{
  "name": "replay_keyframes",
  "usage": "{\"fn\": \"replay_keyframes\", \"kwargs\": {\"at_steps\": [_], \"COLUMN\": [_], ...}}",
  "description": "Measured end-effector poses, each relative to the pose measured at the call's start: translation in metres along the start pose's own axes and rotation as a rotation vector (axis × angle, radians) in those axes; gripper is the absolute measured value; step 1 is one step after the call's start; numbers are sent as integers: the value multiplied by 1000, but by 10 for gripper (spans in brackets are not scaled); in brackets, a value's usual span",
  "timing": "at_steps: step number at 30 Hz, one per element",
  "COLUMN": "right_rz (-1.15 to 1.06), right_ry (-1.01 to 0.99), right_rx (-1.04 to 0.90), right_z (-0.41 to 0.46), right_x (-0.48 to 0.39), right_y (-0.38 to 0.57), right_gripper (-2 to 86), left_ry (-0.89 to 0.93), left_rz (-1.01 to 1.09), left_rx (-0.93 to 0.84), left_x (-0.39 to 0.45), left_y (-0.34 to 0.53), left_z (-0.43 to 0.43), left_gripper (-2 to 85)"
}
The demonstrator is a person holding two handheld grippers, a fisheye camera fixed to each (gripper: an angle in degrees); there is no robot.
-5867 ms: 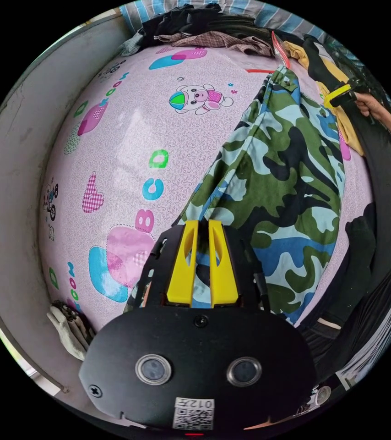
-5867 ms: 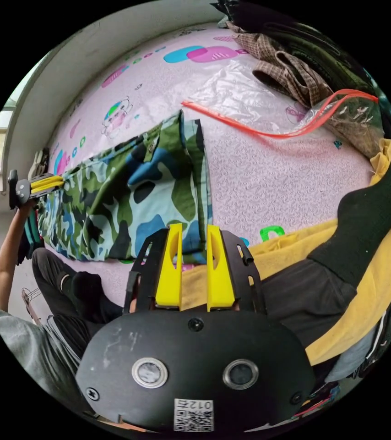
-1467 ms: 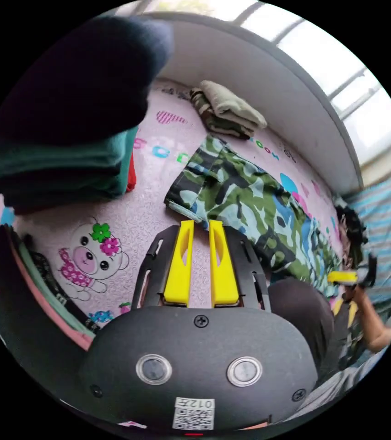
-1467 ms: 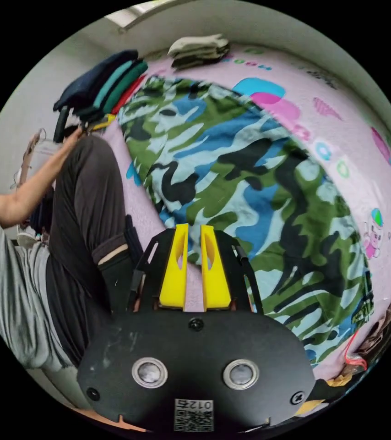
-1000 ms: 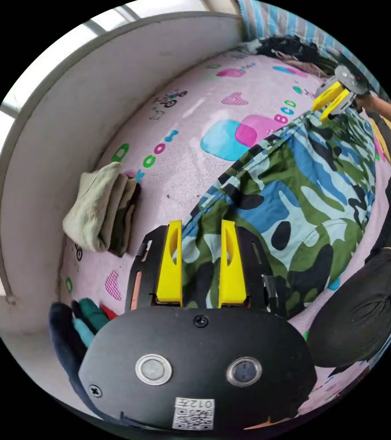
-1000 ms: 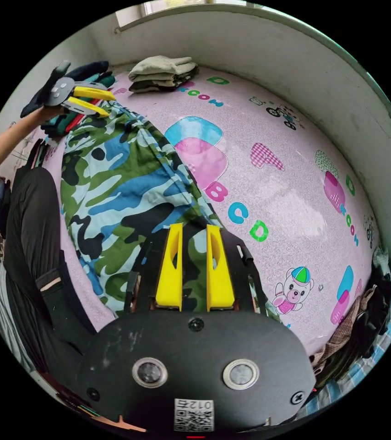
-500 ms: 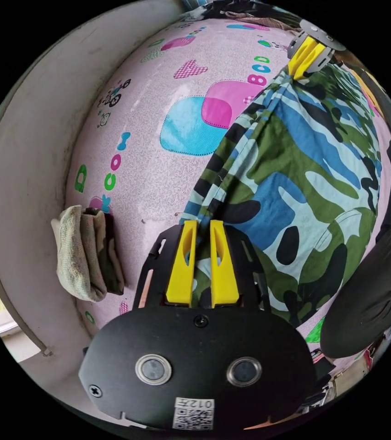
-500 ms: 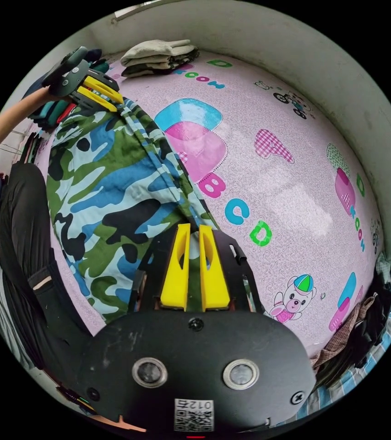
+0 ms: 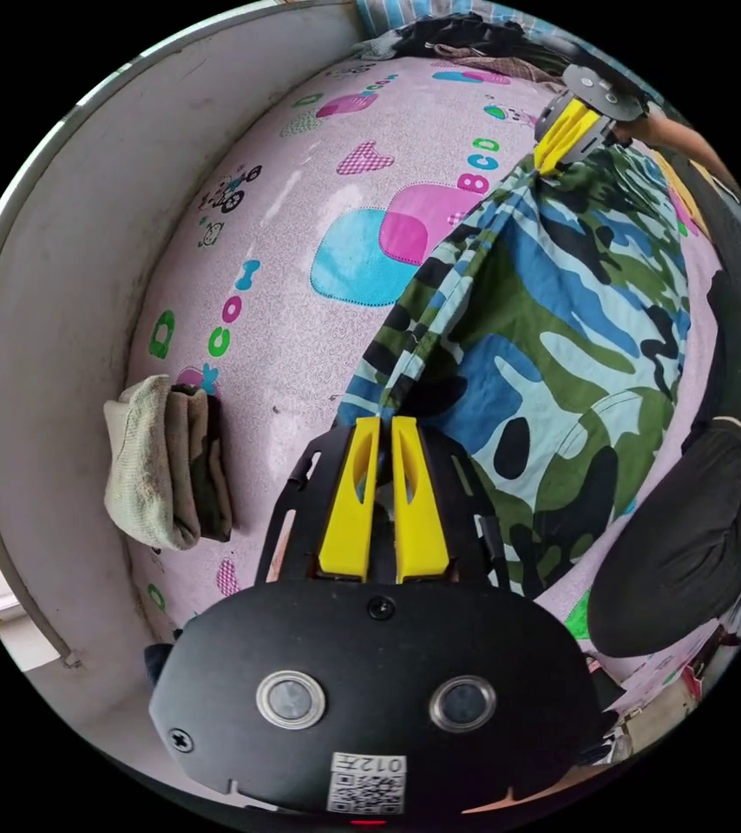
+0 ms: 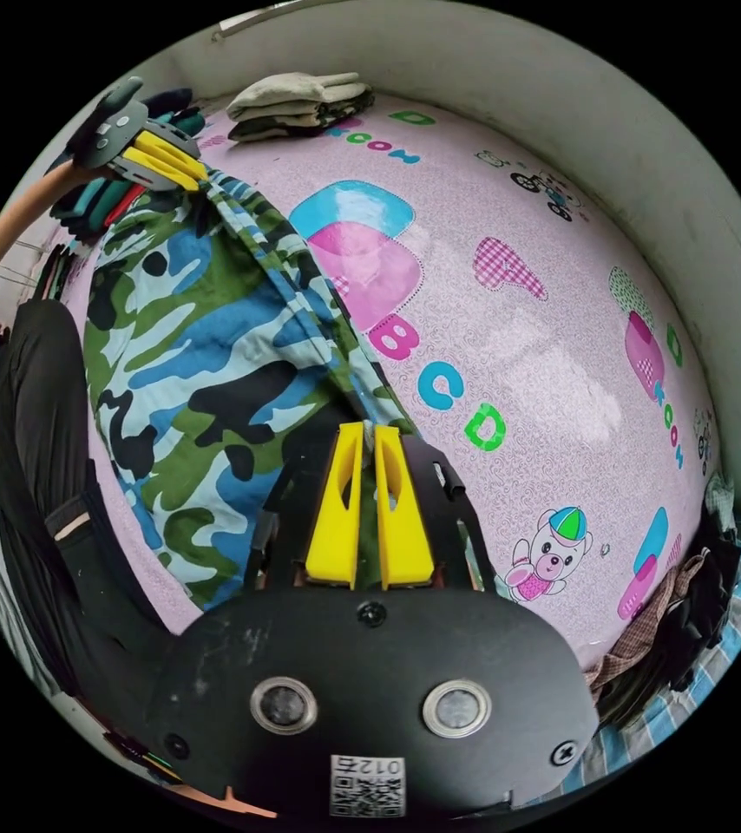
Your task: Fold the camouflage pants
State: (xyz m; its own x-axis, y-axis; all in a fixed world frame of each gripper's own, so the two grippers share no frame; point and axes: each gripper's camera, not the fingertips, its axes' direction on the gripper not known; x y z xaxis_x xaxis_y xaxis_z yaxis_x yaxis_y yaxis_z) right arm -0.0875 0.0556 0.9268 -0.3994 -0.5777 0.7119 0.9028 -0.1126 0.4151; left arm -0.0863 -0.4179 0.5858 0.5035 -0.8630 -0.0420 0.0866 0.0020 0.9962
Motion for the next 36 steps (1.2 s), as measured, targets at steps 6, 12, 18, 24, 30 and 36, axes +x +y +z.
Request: {"fn": "replay_keyframes", "kwargs": {"at_steps": [6, 12, 18, 24, 30, 36], "right_rz": [11, 136, 208, 307, 281, 413], "right_ry": [-61, -57, -80, -61, 69, 121], "right_rx": [59, 7, 55, 33, 38, 246], "right_z": [-40, 12, -13, 14, 16, -44], "right_x": [21, 36, 37, 36, 8, -19], "right_y": [14, 2, 15, 19, 21, 60], "right_gripper": [-9, -9, -10, -9, -4, 7], "left_ry": [-14, 5, 10, 89, -7, -131], "left_rz": [7, -21, -18, -136, -293, -735], "left_rx": [13, -138, -120, -104, -16, 148], "left_x": [-22, -28, -27, -37, -22, -8], "left_y": [-17, -48, -36, -25, 11, 147], "left_z": [-54, 22, -1, 28, 17, -46], "left_gripper": [2, 2, 3, 6, 14, 8]}}
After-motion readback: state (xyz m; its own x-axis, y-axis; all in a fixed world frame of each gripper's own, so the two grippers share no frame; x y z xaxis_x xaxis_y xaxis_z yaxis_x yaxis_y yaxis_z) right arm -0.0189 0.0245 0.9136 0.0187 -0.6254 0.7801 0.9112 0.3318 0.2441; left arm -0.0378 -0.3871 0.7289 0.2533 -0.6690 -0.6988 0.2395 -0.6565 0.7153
